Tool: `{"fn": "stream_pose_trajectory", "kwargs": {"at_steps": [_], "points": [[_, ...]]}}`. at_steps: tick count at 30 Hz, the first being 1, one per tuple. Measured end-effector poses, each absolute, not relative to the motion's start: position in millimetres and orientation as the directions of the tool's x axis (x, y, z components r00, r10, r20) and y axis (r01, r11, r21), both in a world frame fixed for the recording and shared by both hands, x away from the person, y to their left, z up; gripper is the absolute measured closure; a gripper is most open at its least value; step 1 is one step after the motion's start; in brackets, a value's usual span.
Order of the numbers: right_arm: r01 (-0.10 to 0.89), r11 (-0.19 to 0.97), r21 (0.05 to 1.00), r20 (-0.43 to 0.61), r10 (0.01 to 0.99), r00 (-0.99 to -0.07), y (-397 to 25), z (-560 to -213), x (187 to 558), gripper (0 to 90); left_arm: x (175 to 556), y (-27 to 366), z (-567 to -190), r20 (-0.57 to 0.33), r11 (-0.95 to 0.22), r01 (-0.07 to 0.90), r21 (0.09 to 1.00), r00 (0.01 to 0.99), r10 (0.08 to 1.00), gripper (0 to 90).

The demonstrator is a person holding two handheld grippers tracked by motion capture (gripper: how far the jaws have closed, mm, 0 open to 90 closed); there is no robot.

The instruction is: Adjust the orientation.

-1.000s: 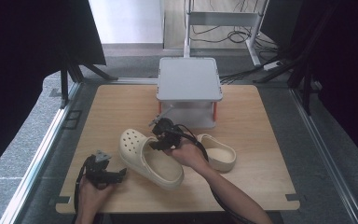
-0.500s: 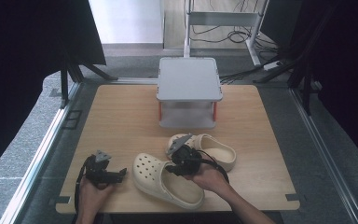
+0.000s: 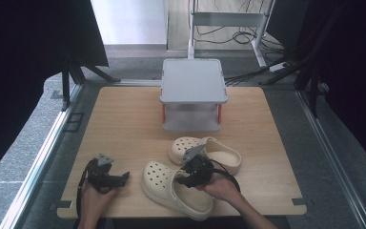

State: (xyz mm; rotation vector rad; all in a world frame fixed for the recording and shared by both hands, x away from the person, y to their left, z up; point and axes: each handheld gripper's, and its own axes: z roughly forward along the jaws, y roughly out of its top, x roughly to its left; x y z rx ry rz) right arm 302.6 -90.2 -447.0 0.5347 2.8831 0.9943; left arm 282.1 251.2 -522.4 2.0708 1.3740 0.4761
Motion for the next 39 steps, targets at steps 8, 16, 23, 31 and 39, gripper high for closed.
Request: {"fn": "stream_pose_trajectory", "kwargs": {"at_steps": [8, 16, 23, 31, 39], "points": [[0.281, 0.733, 0.620, 0.063, 0.310, -0.949, -106.3, -431.9, 301.4, 33.6, 282.1, 251.2, -522.4, -0.032, -0.283, 0.700, 0.656, 0.399, 0.916, 0.0], [0.295, 0.718, 0.630, 0.039, 0.351, -0.936, -141.3, -415.0, 302.6, 27.7, 282.1, 251.3, -522.3, -0.030, -0.285, 0.701, 0.654, 0.400, 0.916, 0.0], [0.340, 0.692, 0.637, 0.028, 0.420, -0.907, -166.4, -408.7, 311.2, 33.0, 282.2, 251.2, -522.3, -0.030, -0.284, 0.701, 0.654, 0.400, 0.916, 0.0], [0.393, 0.668, 0.632, 0.011, 0.500, -0.866, -184.7, -413.2, 335.6, 48.5, 282.3, 251.0, -522.3, -0.031, -0.283, 0.702, 0.654, 0.398, 0.917, 0.0], [0.397, 0.661, 0.638, 0.037, 0.488, -0.872, -177.9, -419.7, 358.7, 54.8, 282.5, 251.0, -522.4, -0.028, -0.286, 0.700, 0.655, 0.400, 0.916, 0.0]]}}
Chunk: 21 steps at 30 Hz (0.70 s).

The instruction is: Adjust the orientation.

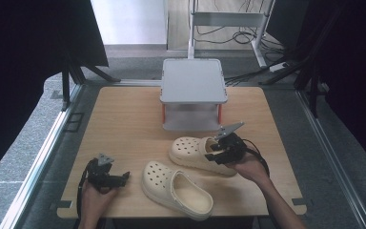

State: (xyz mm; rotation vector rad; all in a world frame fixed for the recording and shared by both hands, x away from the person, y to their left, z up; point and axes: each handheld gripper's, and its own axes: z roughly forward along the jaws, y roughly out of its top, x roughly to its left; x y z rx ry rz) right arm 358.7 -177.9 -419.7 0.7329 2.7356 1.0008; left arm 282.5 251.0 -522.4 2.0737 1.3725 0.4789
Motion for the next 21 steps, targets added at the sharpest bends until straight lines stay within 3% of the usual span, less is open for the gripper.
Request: {"fn": "stream_pose_trajectory", "kwargs": {"at_steps": [6, 8, 10, 21], "points": [[0.394, 0.678, 0.621, 0.068, 0.454, -0.888, -166.0, -429.8, 369.5, 62.6, 282.5, 251.1, -522.4, -0.027, -0.287, 0.699, 0.655, 0.401, 0.916, 0.0], [0.394, 0.682, 0.616, 0.083, 0.442, -0.893, -162.1, -433.2, 369.4, 72.1, 282.5, 251.1, -522.3, -0.028, -0.287, 0.700, 0.654, 0.401, 0.916, 0.0], [0.401, 0.684, 0.609, 0.081, 0.449, -0.890, -159.1, -434.2, 367.7, 74.7, 282.5, 251.1, -522.3, -0.028, -0.287, 0.700, 0.654, 0.401, 0.916, 0.0], [0.426, 0.658, 0.621, 0.048, 0.510, -0.859, -142.9, -420.7, 343.5, 76.6, 282.9, 250.1, -522.5, -0.034, -0.279, 0.700, 0.657, 0.397, 0.917, 0.0]]}}
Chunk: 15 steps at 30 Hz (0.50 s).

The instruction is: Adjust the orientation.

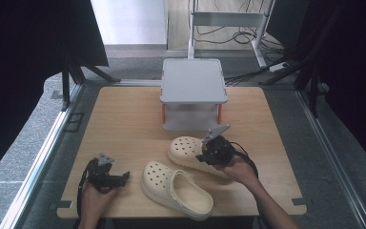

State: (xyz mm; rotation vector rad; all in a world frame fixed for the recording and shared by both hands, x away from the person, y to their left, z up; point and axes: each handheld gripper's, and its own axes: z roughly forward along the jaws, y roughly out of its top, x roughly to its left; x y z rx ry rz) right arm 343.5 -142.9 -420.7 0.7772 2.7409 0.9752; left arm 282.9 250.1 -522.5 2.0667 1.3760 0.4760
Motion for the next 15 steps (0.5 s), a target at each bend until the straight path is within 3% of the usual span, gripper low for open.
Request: {"fn": "stream_pose_trajectory", "kwargs": {"at_steps": [15], "points": [[0.455, 0.642, 0.618, 0.081, 0.523, -0.848, -116.4, -421.5, 315.5, 76.2, 282.9, 250.3, -522.3, -0.036, -0.280, 0.702, 0.655, 0.399, 0.916, 0.0]]}}
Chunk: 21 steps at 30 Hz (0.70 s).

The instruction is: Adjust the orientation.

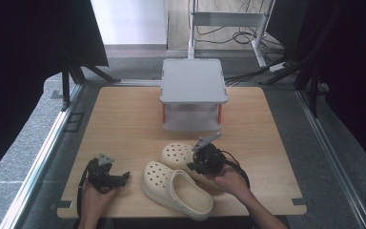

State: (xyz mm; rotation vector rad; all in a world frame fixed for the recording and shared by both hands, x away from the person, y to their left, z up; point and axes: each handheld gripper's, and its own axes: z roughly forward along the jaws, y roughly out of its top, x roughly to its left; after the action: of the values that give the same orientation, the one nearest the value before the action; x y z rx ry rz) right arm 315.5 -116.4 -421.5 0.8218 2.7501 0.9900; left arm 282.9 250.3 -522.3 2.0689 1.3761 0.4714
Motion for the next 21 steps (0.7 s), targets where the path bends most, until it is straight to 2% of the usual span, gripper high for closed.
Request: {"fn": "stream_pose_trajectory", "kwargs": {"at_steps": [15, 19, 21], "points": [[0.493, 0.622, 0.608, 0.161, 0.511, -0.844, -112.7, -430.7, 313.9, 70.5, 282.9, 250.2, -522.5, -0.033, -0.280, 0.701, 0.656, 0.398, 0.917, 0.0], [0.482, 0.616, 0.623, 0.166, 0.499, -0.851, -119.1, -427.1, 316.0, 58.4, 282.9, 250.2, -522.3, -0.034, -0.281, 0.702, 0.655, 0.399, 0.917, 0.0], [0.460, 0.623, 0.633, 0.142, 0.491, -0.860, -122.8, -424.1, 315.9, 49.5, 282.9, 250.3, -522.3, -0.034, -0.282, 0.702, 0.654, 0.400, 0.916, 0.0]]}}
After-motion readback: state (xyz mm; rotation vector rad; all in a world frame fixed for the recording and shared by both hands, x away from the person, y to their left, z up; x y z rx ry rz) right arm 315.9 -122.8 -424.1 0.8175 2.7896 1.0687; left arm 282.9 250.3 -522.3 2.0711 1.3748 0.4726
